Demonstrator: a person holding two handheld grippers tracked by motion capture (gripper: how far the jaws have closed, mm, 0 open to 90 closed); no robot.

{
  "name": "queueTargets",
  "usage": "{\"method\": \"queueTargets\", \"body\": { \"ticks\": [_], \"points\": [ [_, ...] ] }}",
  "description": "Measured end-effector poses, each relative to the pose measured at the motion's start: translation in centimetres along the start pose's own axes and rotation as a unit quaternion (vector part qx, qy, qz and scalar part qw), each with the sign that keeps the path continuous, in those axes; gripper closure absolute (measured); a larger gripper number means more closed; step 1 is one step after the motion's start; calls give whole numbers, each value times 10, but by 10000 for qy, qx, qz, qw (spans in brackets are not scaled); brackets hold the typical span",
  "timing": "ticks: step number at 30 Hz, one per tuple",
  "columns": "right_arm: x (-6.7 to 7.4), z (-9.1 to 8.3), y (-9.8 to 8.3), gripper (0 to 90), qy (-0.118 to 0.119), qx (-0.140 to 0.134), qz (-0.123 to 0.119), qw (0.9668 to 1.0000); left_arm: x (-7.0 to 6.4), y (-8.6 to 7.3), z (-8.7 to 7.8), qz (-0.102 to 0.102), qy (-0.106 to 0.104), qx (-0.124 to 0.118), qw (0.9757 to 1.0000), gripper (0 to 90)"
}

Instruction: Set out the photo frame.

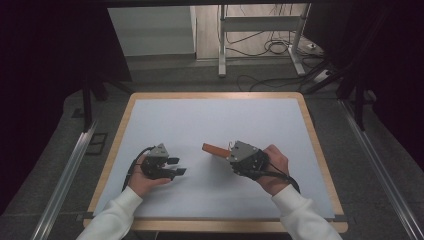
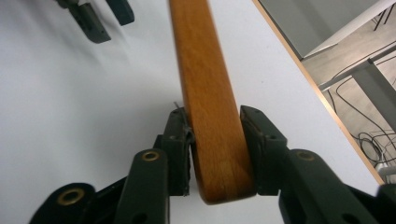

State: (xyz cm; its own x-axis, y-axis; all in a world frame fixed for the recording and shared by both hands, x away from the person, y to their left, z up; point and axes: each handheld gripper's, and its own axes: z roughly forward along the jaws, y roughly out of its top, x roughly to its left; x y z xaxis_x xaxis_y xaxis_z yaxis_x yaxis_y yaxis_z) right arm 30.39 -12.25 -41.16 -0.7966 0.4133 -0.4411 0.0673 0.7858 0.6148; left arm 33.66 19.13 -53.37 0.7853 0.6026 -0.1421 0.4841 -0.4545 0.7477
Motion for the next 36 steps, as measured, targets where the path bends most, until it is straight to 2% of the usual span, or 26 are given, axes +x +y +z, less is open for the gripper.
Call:
{"method": "queueTargets", "body": {
  "ticks": [13, 19, 28, 36],
  "points": [
    [-27, 6, 0, 598, -213, -110, 420, 9988, 0, 0, 0, 21, -19, 11, 10000, 441],
    [-42, 12, 0, 582, -253, -152, 673, 9973, 0, 0, 0, 28, -25, 10, 10000, 441],
    [-60, 22, -2, 548, -393, -85, 867, 9954, 0, 0, 0, 48, -21, 3, 10000, 440],
    [-77, 33, -4, 501, -438, -27, 1155, 9923, -1, 1, 0, 30, -39, -36, 10000, 440]
  ]
}}
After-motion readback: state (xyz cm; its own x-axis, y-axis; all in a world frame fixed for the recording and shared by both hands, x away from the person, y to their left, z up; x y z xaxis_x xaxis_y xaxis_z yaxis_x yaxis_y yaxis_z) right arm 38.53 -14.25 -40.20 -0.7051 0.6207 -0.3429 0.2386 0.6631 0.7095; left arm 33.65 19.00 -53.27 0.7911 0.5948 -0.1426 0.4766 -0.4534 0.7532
